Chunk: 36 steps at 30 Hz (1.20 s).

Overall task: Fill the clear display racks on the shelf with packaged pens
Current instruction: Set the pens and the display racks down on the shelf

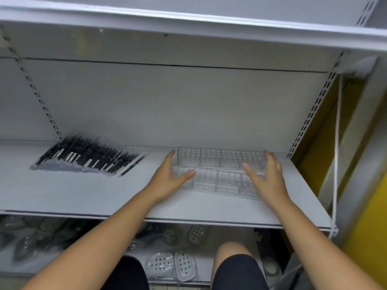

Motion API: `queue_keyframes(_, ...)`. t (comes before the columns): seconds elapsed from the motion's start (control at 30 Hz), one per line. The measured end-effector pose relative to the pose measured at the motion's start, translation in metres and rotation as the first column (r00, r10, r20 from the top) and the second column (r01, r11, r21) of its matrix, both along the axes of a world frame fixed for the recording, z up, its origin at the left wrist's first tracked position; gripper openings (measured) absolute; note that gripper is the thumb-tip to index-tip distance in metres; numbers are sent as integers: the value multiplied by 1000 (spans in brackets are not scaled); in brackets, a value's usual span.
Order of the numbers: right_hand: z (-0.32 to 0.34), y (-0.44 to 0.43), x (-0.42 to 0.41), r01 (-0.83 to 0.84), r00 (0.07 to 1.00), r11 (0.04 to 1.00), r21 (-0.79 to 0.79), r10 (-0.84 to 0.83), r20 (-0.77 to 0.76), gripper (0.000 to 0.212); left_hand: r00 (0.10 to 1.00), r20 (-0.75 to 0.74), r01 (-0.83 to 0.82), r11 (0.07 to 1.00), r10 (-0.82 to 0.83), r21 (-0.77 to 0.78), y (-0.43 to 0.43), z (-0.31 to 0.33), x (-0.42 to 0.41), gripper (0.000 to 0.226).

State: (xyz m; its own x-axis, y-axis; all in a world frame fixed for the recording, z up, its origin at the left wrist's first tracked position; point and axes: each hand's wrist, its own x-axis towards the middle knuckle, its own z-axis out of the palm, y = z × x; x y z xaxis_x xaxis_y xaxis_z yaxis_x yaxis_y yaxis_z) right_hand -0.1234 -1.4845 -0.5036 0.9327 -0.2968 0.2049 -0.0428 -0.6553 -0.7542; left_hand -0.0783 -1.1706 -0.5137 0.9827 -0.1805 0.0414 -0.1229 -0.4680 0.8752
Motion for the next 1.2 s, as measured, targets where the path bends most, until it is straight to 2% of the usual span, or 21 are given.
queue_keyframes(0.07,-3,-3,14,75,997,964,254,-75,-12,80,996,-23,-88,994,87,-69,-9,4,7,103)
queue_keyframes(0.13,-5,-5,27,129,991,895,426,-130,-27,63,986,-72,-159,976,150,-152,-16,4,18,91)
queue_keyframes(0.23,-5,-9,43,190,976,789,584,-219,-22,60,976,-139,-203,931,167,-303,-23,5,30,81)
queue_keyframes(0.33,-6,-12,62,234,954,697,678,-299,-21,53,968,-165,-241,897,191,-371,-29,5,38,64)
queue_keyframes(0.5,-6,-14,86,284,924,582,762,-377,-56,64,959,-167,-275,887,227,-371,-33,2,54,63)
queue_keyframes(0.8,-8,-7,120,323,853,474,819,-521,-36,69,916,-185,-401,801,355,-444,-37,-5,87,63)
queue_keyframes(0.93,-12,-9,126,322,849,478,817,-528,-27,67,899,-161,-433,770,407,-468,-38,-9,89,58)
queue_keyframes(1.03,-14,-12,127,305,856,506,807,-518,1,63,896,-165,-437,755,412,-489,-39,-8,93,66)
queue_keyframes(1.2,-15,-15,128,291,883,584,758,-469,22,61,891,-149,-443,744,430,-500,-39,-10,96,39)
